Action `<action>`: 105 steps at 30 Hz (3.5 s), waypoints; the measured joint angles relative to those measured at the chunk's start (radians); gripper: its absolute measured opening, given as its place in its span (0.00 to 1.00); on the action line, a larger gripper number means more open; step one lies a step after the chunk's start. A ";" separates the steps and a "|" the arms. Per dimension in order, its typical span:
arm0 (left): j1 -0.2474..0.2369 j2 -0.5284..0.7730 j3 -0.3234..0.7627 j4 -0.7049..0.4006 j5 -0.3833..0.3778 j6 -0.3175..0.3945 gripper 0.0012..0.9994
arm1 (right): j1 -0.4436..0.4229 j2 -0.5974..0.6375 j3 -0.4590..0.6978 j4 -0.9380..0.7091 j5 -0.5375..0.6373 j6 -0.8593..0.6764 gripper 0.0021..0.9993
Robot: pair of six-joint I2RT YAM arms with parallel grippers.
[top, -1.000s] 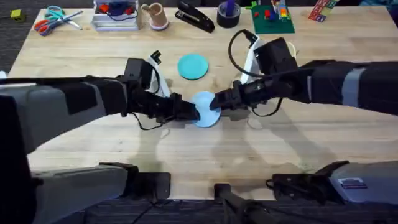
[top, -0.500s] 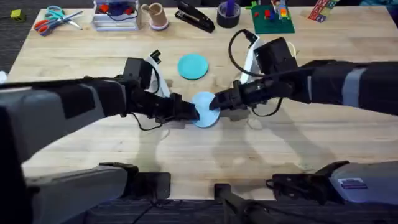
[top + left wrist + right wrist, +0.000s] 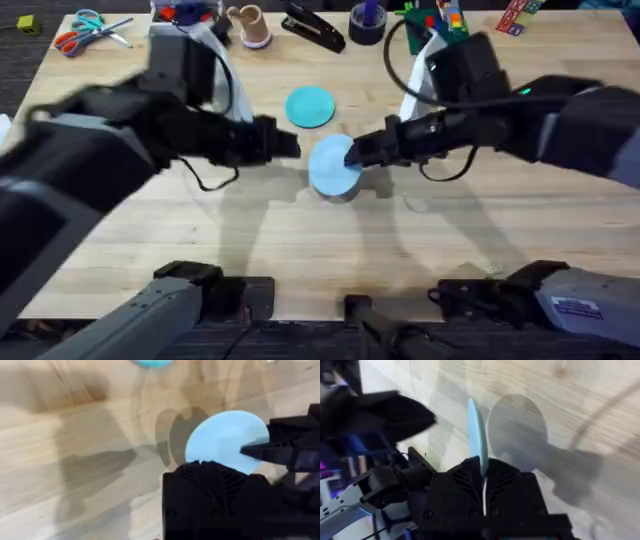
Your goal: Pick up the plates from the table one by one and place each into a slot on the dish rack.
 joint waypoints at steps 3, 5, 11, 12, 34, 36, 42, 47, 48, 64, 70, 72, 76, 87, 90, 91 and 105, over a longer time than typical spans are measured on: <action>0.000 -0.029 0.081 -0.058 -0.058 0.009 0.04 | -0.005 -0.040 0.059 -0.107 0.048 -0.028 0.03; 0.000 -0.037 0.133 -0.090 -0.095 0.022 0.04 | -0.014 -0.065 0.103 -0.173 0.079 -0.050 0.03; 0.000 -0.040 0.277 -0.182 -0.209 0.075 0.04 | -0.073 -0.116 0.248 -0.369 0.161 -0.126 0.03; 0.000 -0.040 0.299 -0.192 -0.222 0.088 0.04 | -0.085 -0.121 0.274 -0.404 0.175 -0.140 0.03; 0.000 -0.040 0.442 -0.201 -0.302 0.243 0.99 | -0.251 -0.126 0.773 -0.940 0.562 -0.351 0.03; 0.000 -0.040 0.442 -0.201 -0.303 0.244 1.00 | -0.251 -0.126 0.797 -0.962 0.599 -0.357 0.03; 0.000 -0.040 0.442 -0.201 -0.309 0.246 0.99 | -0.253 -0.126 0.867 -1.011 0.701 -0.374 0.03; 0.000 -0.040 0.442 -0.201 -0.314 0.246 1.00 | -0.257 -0.126 0.927 -1.045 0.772 -0.393 0.03; 0.000 -0.040 0.442 -0.201 -0.314 0.247 0.99 | -0.259 -0.126 0.939 -1.048 0.788 -0.396 0.03; 0.000 -0.040 0.442 -0.201 -0.317 0.247 1.00 | -0.327 -0.005 1.002 -1.023 0.846 -0.425 0.03; 0.000 -0.040 0.442 -0.201 -0.317 0.247 1.00 | -0.327 0.043 1.002 -1.016 0.846 -0.425 0.03; 0.000 -0.040 0.442 -0.201 -0.317 0.247 1.00 | -0.327 0.057 1.002 -1.016 0.846 -0.428 0.03; 0.000 -0.040 0.442 -0.201 -0.317 0.247 1.00 | -0.327 0.077 1.002 -1.016 0.846 -0.434 0.03; 0.000 -0.040 0.442 -0.201 -0.317 0.247 1.00 | -0.327 0.080 1.002 -0.996 0.839 -0.440 0.03; 0.000 -0.040 0.442 -0.201 -0.317 0.247 1.00 | -0.327 0.080 1.002 -0.996 0.836 -0.440 0.03; 0.000 -0.040 0.442 -0.201 -0.317 0.247 1.00 | -0.327 0.080 1.002 -0.996 0.835 -0.440 0.03; 0.000 -0.040 0.442 -0.201 -0.317 0.247 1.00 | -0.324 0.106 1.002 -0.995 0.764 -0.440 0.03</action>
